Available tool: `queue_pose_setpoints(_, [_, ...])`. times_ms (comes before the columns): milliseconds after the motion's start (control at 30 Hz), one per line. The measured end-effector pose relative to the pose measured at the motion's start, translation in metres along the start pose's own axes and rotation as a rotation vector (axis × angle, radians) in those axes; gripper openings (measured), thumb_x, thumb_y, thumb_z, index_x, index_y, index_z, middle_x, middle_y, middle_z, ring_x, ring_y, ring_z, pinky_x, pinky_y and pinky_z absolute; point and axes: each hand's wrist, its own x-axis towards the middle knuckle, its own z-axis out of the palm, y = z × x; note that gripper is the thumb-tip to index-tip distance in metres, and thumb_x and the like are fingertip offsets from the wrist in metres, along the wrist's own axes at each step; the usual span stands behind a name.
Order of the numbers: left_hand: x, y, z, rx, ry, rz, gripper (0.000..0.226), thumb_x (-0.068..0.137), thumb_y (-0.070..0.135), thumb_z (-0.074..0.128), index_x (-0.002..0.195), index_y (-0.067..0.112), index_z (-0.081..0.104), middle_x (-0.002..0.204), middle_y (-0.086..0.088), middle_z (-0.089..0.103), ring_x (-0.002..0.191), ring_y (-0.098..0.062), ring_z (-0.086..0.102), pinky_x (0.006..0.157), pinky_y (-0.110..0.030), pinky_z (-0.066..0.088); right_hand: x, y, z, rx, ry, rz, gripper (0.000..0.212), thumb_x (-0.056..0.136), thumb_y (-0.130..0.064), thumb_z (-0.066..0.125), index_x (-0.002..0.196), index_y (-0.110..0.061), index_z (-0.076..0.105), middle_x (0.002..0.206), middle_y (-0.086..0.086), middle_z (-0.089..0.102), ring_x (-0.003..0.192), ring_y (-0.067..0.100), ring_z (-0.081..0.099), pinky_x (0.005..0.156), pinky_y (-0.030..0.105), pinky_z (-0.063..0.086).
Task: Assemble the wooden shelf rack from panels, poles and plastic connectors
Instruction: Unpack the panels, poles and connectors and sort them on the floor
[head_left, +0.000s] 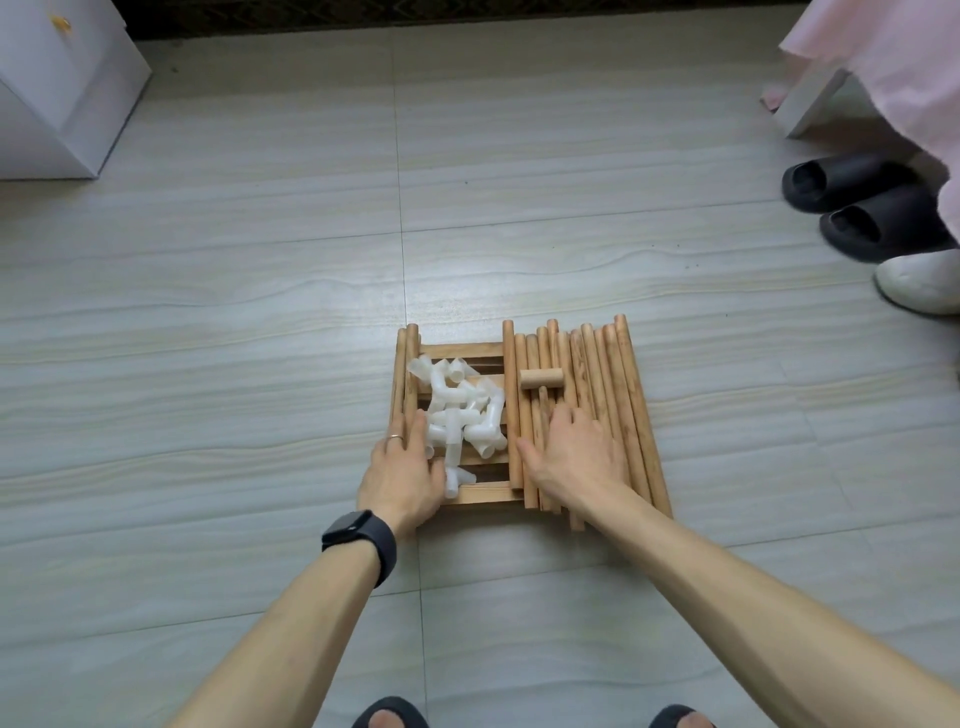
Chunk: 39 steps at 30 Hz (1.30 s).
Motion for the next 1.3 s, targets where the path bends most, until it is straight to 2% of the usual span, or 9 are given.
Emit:
queue_pose_setpoints(200, [-0.006,-0.011,0.02,-0.035,-0.015,-0.076,0.103,0.092,0.038,0.066,0.159,0.032,-0.013,0.168,-0.003,-0.013,0.138,-0.039,0.039,0.102,-0.05,0.046,0.006,0.004,0.014,-0.091,-0.082,0.015,0.032,0.1,-0.027,0.046,0.127,-0.01,0.043,0.091,0.006,0.063,0.089,0.031,0.065,0.072,0.04,0.051])
queue_pose_setpoints(333, [-0.003,-0.016,0.024,-0.209,-0.035,-0.185,0.097,0.092,0.03,0.056,0.157,0.035,-0.016,0.153,-0.025,0.025,0.12,-0.044,0.052,0.096,-0.053,0.05,0.007,0.014,0.009,-0.1,-0.143,0.025,0.023,0.103,-0.033,0.046,0.115,-0.013,0.047,0.089,0.003,0.061,0.079,0.025,0.059,0.062,0.035,0.043])
queue_pose_setpoints(467, [0.001,-0.016,0.019,-0.296,-0.113,-0.205,0.099,0.094,0.02,0.057,0.157,0.038,-0.017,0.146,-0.026,0.027,0.113,-0.044,0.054,0.1,-0.048,0.049,0.006,0.028,-0.001,0.244,-0.149,-0.003,0.021,0.102,-0.038,0.046,0.1,-0.018,0.053,0.087,0.001,0.065,0.075,0.017,0.063,0.063,0.032,0.051])
queue_pose_setpoints(600, [0.0,-0.016,0.021,-0.241,-0.088,-0.177,0.097,0.095,0.014,0.053,0.157,0.033,-0.018,0.151,-0.027,0.024,0.121,-0.046,0.051,0.105,-0.048,0.044,0.0,0.064,-0.011,0.623,0.131,0.09,0.017,0.101,-0.037,0.05,0.088,-0.026,0.05,0.071,-0.004,0.06,0.057,0.003,0.06,0.046,0.015,0.044])
queue_pose_setpoints(800, [-0.004,-0.02,0.024,-0.212,-0.085,-0.153,0.099,0.095,0.014,0.056,0.158,0.033,-0.018,0.153,-0.028,0.022,0.12,-0.046,0.052,0.1,-0.051,0.05,-0.019,0.151,0.0,0.315,0.306,0.455,0.023,0.093,-0.043,0.047,0.091,-0.02,0.048,0.068,-0.006,0.054,0.066,0.027,0.051,0.068,0.038,0.038])
queue_pose_setpoints(867, [-0.011,-0.025,0.025,-0.221,-0.09,-0.15,0.1,0.094,0.009,0.054,0.157,0.035,-0.019,0.151,-0.027,0.024,0.111,-0.044,0.055,0.094,-0.052,0.054,-0.035,0.172,0.007,0.184,0.213,0.508,0.025,0.092,-0.04,0.044,0.096,-0.016,0.049,0.074,0.002,0.062,0.069,0.028,0.056,0.07,0.039,0.038])
queue_pose_setpoints(967, [-0.027,-0.033,0.028,-0.221,-0.106,-0.15,0.103,0.094,0.006,0.054,0.156,0.038,-0.021,0.148,-0.025,0.025,0.101,-0.042,0.058,0.088,-0.05,0.056,-0.062,0.202,0.016,-0.04,0.008,0.576,0.028,0.098,-0.035,0.04,0.109,-0.011,0.047,0.112,0.021,0.067,0.105,0.041,0.063,0.079,0.042,0.04])
queue_pose_setpoints(1133, [-0.049,-0.046,0.033,-0.212,-0.14,-0.171,0.106,0.096,0.01,0.057,0.153,0.04,-0.026,0.147,-0.027,0.029,0.086,-0.028,0.054,0.067,-0.035,0.055,-0.11,0.23,0.021,-0.279,-0.26,0.582,0.035,0.098,-0.031,0.045,0.128,-0.013,0.049,0.128,0.013,0.064,0.118,0.034,0.061,0.085,0.037,0.044])
queue_pose_setpoints(1300, [-0.059,-0.05,0.031,-0.194,-0.168,-0.193,0.104,0.097,0.007,0.054,0.153,0.04,-0.027,0.141,-0.029,0.037,0.071,-0.026,0.056,0.043,-0.024,0.042,-0.143,0.24,0.02,-0.337,-0.331,0.647,0.038,0.096,-0.021,0.044,0.132,-0.014,0.055,0.135,0.007,0.063,0.125,0.026,0.059,0.094,0.033,0.047])
